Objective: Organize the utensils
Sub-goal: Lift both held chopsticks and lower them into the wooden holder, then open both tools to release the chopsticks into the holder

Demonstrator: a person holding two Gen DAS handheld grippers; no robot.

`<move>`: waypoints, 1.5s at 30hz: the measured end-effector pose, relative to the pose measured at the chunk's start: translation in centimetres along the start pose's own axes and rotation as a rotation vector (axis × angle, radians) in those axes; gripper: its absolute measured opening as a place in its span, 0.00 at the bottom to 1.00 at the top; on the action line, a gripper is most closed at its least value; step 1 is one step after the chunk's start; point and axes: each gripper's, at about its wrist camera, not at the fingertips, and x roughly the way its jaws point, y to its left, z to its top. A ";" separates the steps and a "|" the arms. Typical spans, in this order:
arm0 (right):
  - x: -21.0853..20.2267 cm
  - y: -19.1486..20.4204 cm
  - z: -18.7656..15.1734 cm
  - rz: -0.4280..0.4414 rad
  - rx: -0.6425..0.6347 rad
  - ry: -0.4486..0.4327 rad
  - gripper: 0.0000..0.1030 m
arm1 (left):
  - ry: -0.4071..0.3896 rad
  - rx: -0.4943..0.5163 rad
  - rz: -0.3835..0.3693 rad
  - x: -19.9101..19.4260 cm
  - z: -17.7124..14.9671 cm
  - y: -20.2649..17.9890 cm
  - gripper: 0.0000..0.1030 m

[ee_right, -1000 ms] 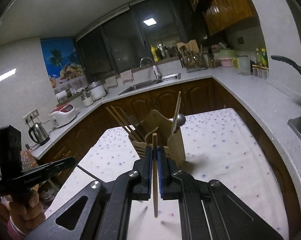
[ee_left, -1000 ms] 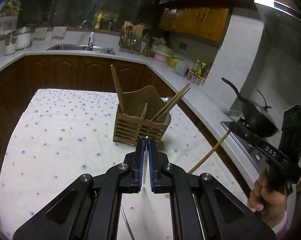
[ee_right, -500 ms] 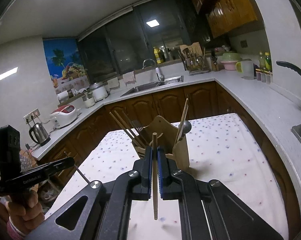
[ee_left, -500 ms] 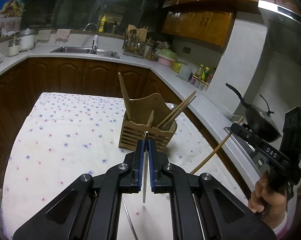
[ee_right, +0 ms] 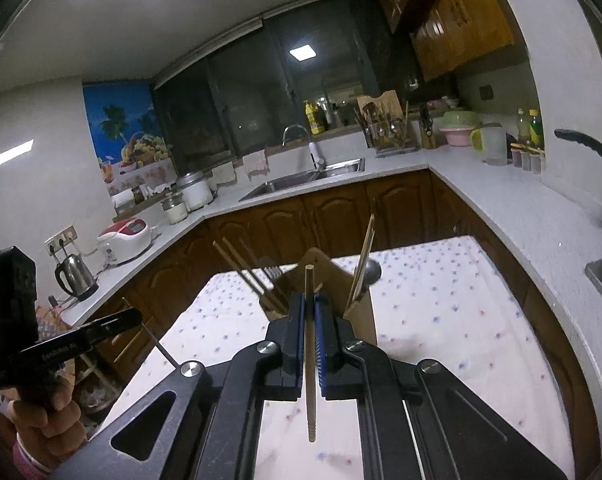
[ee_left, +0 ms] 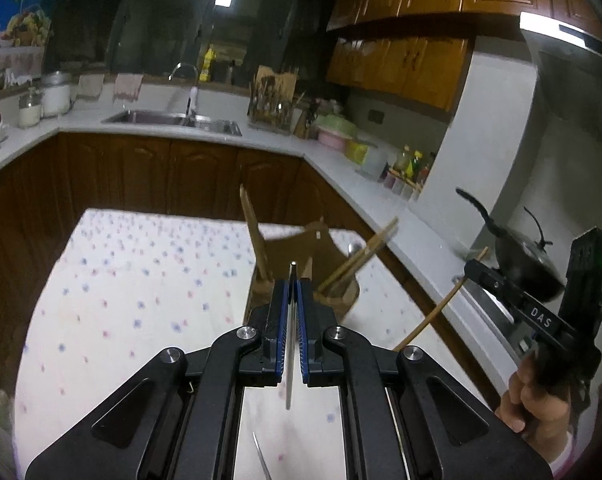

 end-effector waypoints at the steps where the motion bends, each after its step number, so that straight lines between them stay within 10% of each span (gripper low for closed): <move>1: 0.1 -0.1 0.4 -0.002 -0.002 -0.012 0.05 | -0.020 0.003 0.004 0.0 0.9 -0.1 0.04; 15: 2.4 0.0 7.9 -0.046 -0.022 -0.225 0.05 | -0.196 -0.013 0.032 4.2 9.3 -0.7 0.04; 45: 10.4 -3.3 0.6 -0.118 0.027 -0.054 0.06 | -0.029 -0.025 0.070 13.6 1.4 1.5 0.05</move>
